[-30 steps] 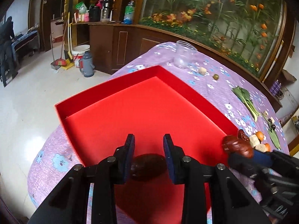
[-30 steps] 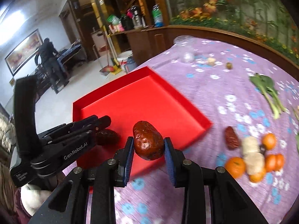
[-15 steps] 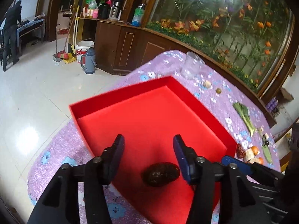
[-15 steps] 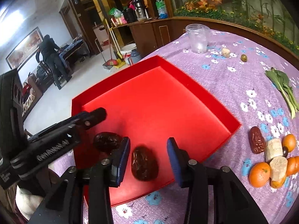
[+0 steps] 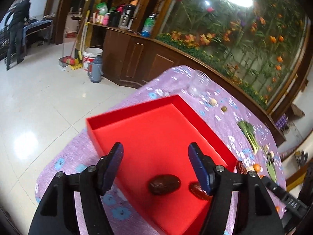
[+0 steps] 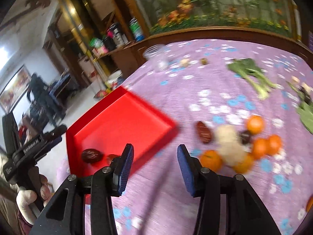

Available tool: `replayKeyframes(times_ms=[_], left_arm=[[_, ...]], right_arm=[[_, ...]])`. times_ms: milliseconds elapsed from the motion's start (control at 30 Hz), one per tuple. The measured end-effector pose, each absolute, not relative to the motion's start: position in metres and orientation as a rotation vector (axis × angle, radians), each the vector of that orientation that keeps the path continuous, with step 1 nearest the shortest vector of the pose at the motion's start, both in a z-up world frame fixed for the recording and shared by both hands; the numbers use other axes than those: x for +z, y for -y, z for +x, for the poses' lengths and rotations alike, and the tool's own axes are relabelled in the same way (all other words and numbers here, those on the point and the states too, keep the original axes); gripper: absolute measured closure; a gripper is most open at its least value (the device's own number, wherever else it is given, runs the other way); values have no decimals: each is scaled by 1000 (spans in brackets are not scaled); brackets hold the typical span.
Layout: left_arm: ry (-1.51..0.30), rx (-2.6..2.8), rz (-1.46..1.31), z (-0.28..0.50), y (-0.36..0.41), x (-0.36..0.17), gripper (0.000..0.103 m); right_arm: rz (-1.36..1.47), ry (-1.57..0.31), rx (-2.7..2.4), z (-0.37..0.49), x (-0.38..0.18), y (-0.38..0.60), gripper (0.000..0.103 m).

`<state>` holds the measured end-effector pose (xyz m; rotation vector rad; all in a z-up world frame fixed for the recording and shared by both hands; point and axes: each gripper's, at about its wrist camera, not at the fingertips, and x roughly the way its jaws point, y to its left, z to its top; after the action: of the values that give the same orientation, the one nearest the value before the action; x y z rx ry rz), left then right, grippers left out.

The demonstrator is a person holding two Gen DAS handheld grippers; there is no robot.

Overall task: Organize fruits
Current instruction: 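Move both grippers back toward the fruit pile, then grasp a mandarin orange with the left gripper while the right gripper grasps another orange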

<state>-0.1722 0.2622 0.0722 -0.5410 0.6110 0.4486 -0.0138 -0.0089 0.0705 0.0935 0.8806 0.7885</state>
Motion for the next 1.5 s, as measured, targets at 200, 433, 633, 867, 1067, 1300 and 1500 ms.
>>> replayKeyframes(times_ms=[200,433,633,867,1067,1300,1500], left_arm=[[-639,374,-482,-154,-229,75,35],[-704,219,-361,-124,-166,74,34],[-771,85,-261,-88,-110,65,34],[-843,-3,-140,-47,-64,40,34],[-906,-28,-85,-21,-47,17,34],[-934,-26,-60,-7,-43,8,38],[-942,-20,-49,-1,-41,4,41]], right_arm=[[176,-855,623,-7,70,99,45],[192,-838,466,-7,59,177,45],[218,-849,374,0,42,228,45],[206,-885,317,2,24,257,45],[119,-912,292,4,12,257,44],[90,-947,292,10,3,258,41],[65,-974,298,12,0,253,42]])
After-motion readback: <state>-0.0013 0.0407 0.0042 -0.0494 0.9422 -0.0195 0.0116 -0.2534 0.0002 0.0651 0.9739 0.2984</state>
